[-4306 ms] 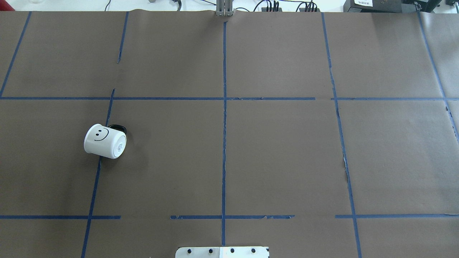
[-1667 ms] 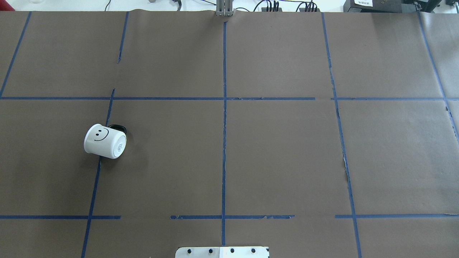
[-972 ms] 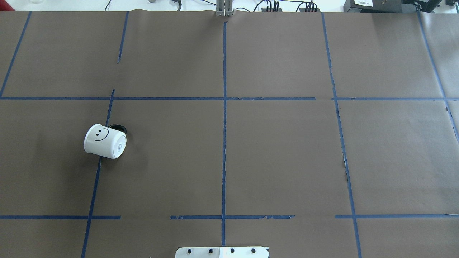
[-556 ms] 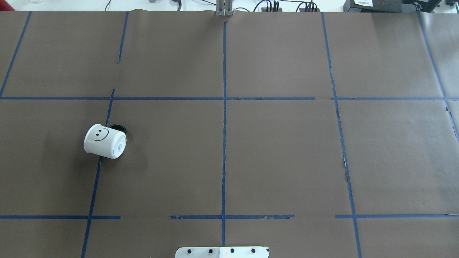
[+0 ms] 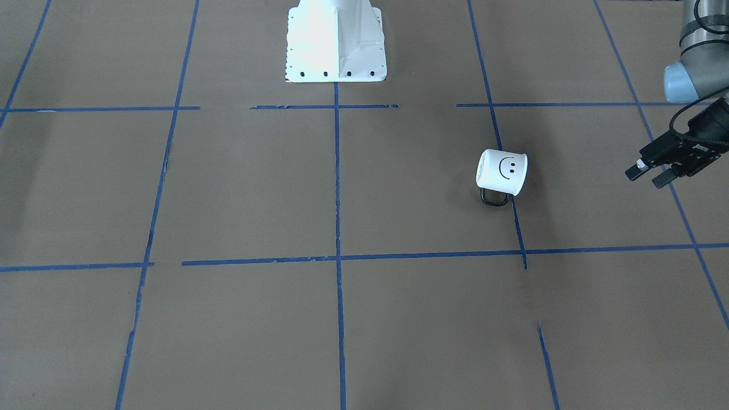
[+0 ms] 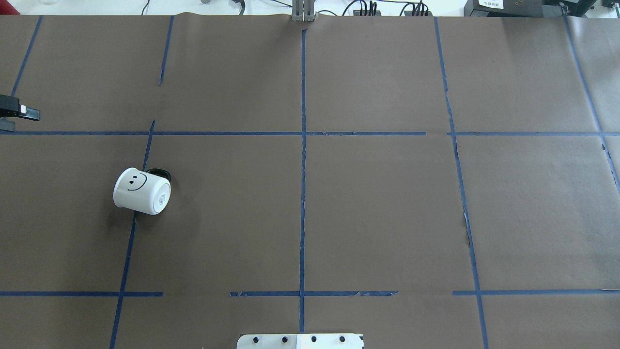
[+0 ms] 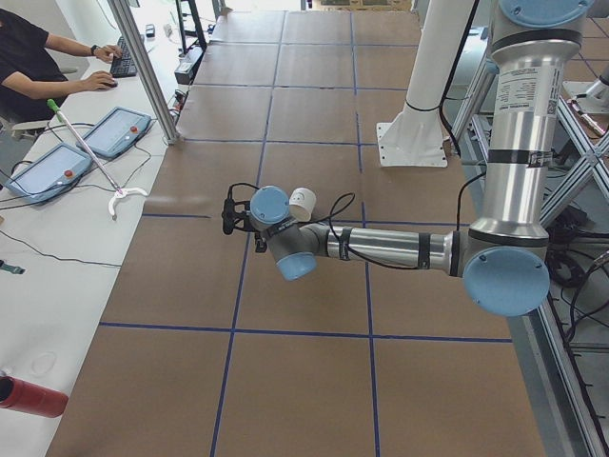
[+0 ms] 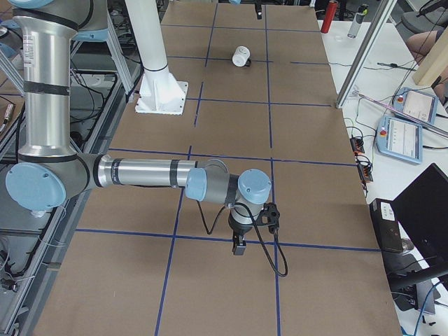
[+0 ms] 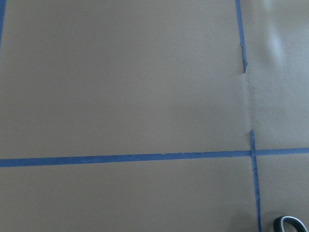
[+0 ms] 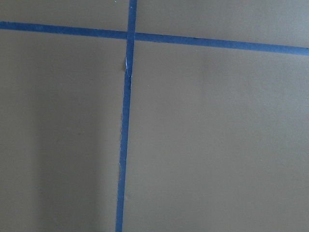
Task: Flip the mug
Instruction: 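Move the left gripper in toward the white mug lying on its side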
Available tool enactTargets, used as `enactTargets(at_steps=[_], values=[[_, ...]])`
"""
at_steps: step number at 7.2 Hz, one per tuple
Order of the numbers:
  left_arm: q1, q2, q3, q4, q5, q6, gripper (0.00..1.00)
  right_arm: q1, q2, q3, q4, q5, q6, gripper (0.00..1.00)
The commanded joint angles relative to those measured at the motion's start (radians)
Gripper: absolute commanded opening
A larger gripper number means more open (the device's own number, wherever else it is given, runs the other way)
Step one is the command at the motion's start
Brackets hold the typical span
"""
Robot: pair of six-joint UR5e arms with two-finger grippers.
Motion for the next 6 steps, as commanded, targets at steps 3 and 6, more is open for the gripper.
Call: enactTargets(at_steps=[3, 6], values=[[0.163, 0.002, 0.115, -0.534, 0.169, -0.405, 1.00, 0.000, 0.000, -0.001, 0.000, 0.000, 0.000, 1.00], [0.301, 0.005, 0.173, -0.757, 0.331, -0.677, 1.00, 0.000, -0.002, 0.000, 0.000, 0.000, 0.000, 1.00]])
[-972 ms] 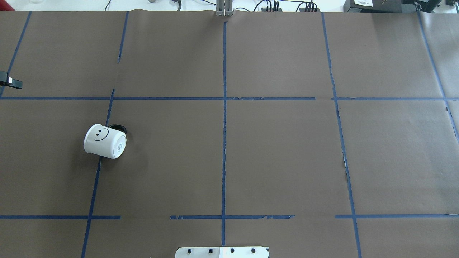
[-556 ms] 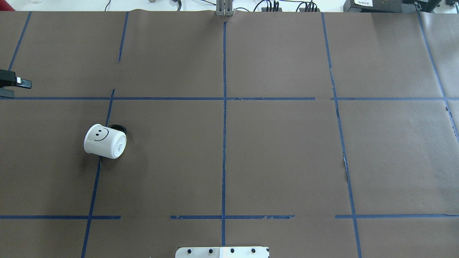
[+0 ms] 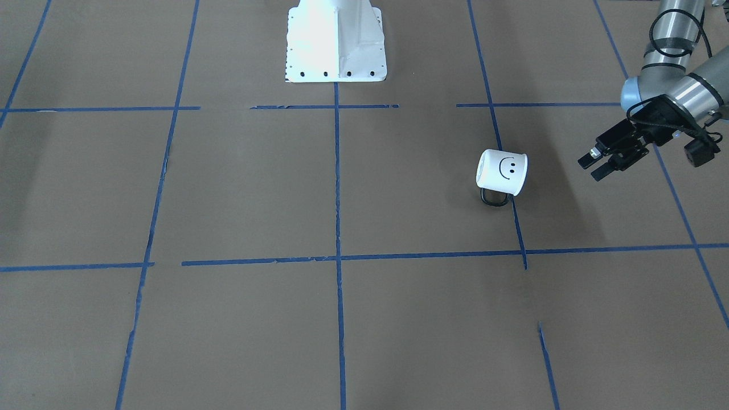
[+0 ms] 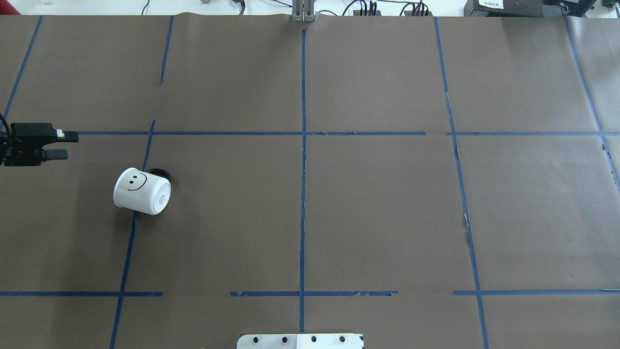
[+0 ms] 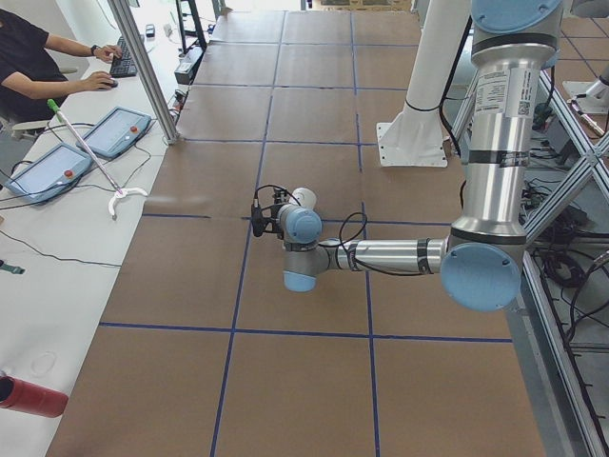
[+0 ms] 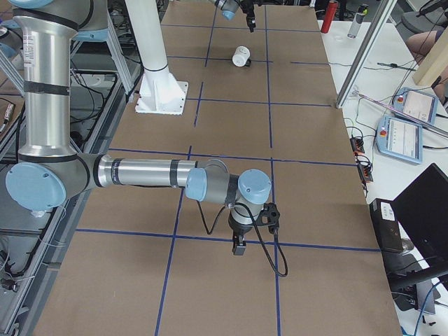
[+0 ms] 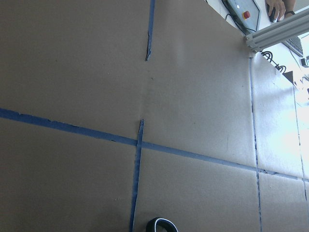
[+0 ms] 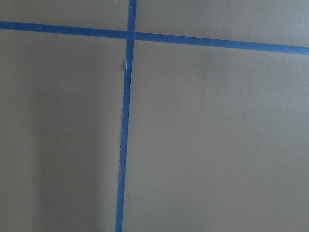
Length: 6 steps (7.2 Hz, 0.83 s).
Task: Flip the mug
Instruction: 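Move the left gripper in toward the white mug lying on its side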
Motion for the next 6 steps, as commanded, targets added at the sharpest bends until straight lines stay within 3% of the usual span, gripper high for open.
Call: enactTargets(at_steps=[1, 3, 6], values=[[0.086, 0.004, 0.056, -0.170, 0.073, -0.147, 1.00, 0.000, 0.000, 0.001, 0.000, 0.000, 0.000, 1.00], [0.185, -0.013, 0.065, -0.180, 0.169, -0.167, 1.00, 0.000, 0.000, -0.001, 0.000, 0.000, 0.000, 1.00], [0.224, -0.055, 0.093, -0.180, 0.200, -0.162, 1.00, 0.000, -0.001, 0.001, 0.000, 0.000, 0.000, 1.00]])
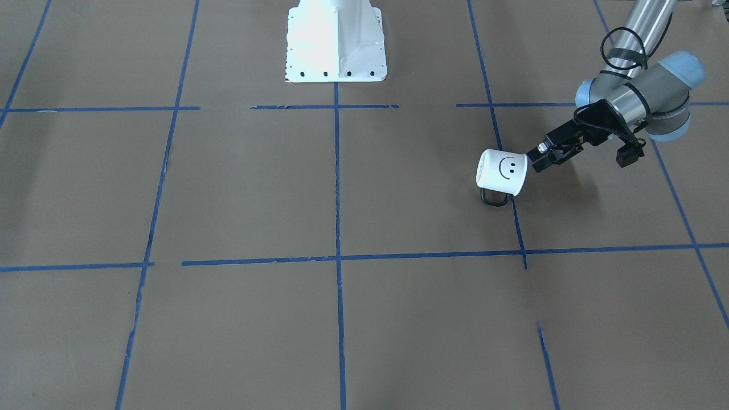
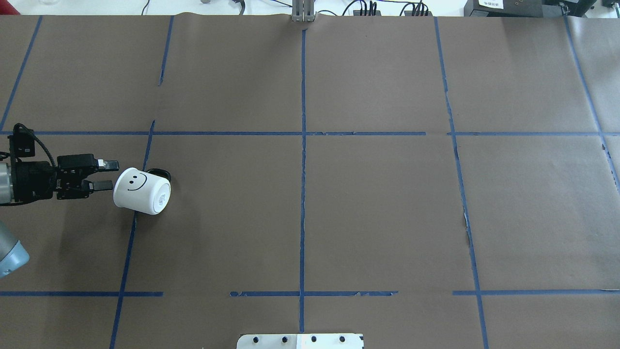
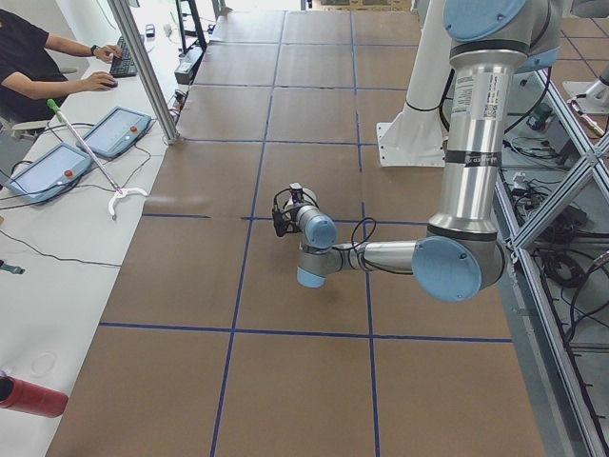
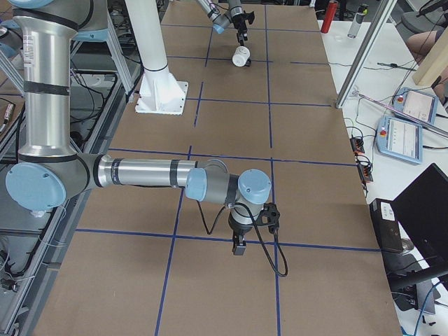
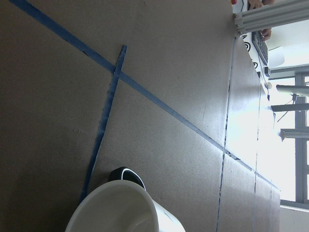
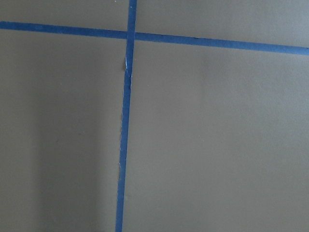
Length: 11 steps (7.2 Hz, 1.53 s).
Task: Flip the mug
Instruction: 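Close the left gripper on the mug's base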
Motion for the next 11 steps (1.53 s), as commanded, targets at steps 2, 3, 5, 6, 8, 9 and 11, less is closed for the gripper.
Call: enactTargets(at_steps=[2, 3, 5, 6, 8, 9, 11], values=[[0.046, -0.031, 0.021, -0.001, 0.048, 0.000, 1.00, 0.000, 0.000, 0.000, 0.000, 0.000, 0.000, 1.00], [0.089, -0.046, 0.023, -0.002, 0.080, -0.001, 0.97, 0.000, 0.000, 0.000, 0.000, 0.000, 0.000, 1.00], [0.102, -0.039, 0.019, -0.002, 0.080, -0.001, 0.45, 0.000, 0.000, -0.001, 0.000, 0.000, 0.000, 1.00], [0.102, -0.028, 0.007, -0.022, 0.074, 0.001, 0.00, 0.000, 0.000, 0.000, 0.000, 0.000, 0.000, 1.00], [0.102, 0.019, -0.002, -0.109, 0.073, 0.000, 0.00, 0.000, 0.000, 0.000, 0.000, 0.000, 0.000, 1.00], [0.102, 0.021, -0.004, -0.113, 0.073, -0.013, 0.00, 0.000, 0.000, 0.000, 0.000, 0.000, 0.000, 1.00], [0.100, 0.021, -0.043, -0.114, 0.073, -0.077, 0.00, 0.000, 0.000, 0.000, 0.000, 0.000, 0.000, 1.00]])
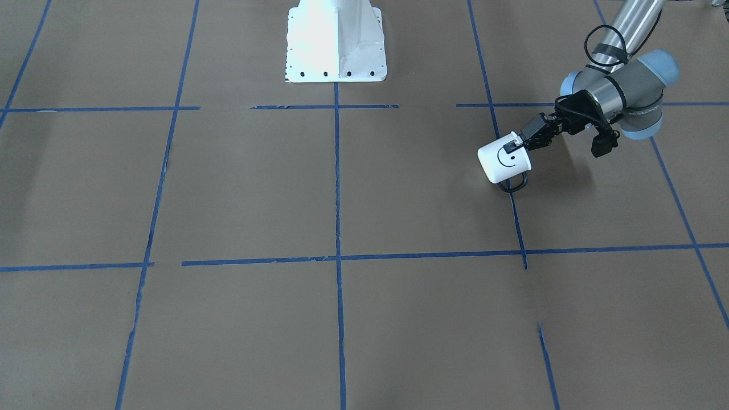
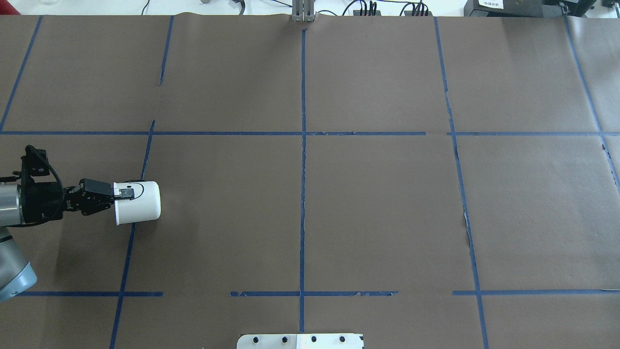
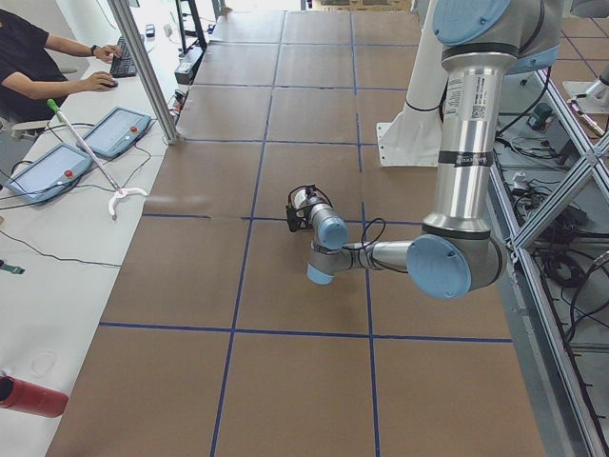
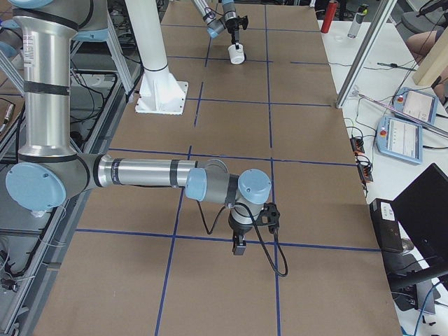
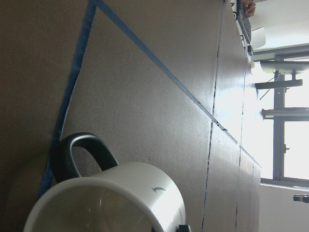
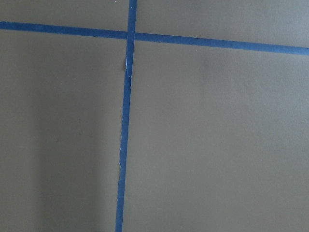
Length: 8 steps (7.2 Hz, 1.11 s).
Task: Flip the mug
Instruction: 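Lift the mug with the left gripper and rotate it upright toward the table center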
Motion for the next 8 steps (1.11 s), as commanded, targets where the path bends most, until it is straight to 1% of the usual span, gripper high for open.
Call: enactTargets(at_steps=[1, 2, 3, 4, 5, 6, 7, 8], values=[[-0.001, 0.003, -0.071, 0.012, -0.002, -0.083, 0.00, 0.000, 0.000, 0.000, 0.000, 0.000, 0.000, 1.00], [-0.001, -0.003, -0.085, 0.019, 0.000, -0.127, 0.00, 0.000, 0.000, 0.000, 0.000, 0.000, 0.000, 1.00], [-0.003, -0.014, -0.119, 0.100, 0.000, -0.132, 0.00, 0.000, 0.000, 0.000, 0.000, 0.000, 0.000, 1.00], [-0.003, -0.038, -0.221, 0.306, 0.000, -0.132, 0.00, 0.000, 0.000, 0.000, 0.000, 0.000, 0.000, 1.00], [-0.003, -0.110, -0.298, 0.527, 0.011, -0.134, 0.00, 0.000, 0.000, 0.000, 0.000, 0.000, 0.000, 1.00], [-0.003, -0.229, -0.321, 0.757, 0.026, -0.137, 0.00, 0.000, 0.000, 0.000, 0.000, 0.000, 0.000, 1.00], [0.003, -0.367, -0.324, 1.011, 0.061, -0.149, 0.00, 0.000, 0.000, 0.000, 0.000, 0.000, 0.000, 1.00], [0.017, -0.447, -0.326, 1.182, 0.064, -0.149, 0.00, 0.000, -0.001, 0.000, 0.000, 0.000, 0.000, 1.00]])
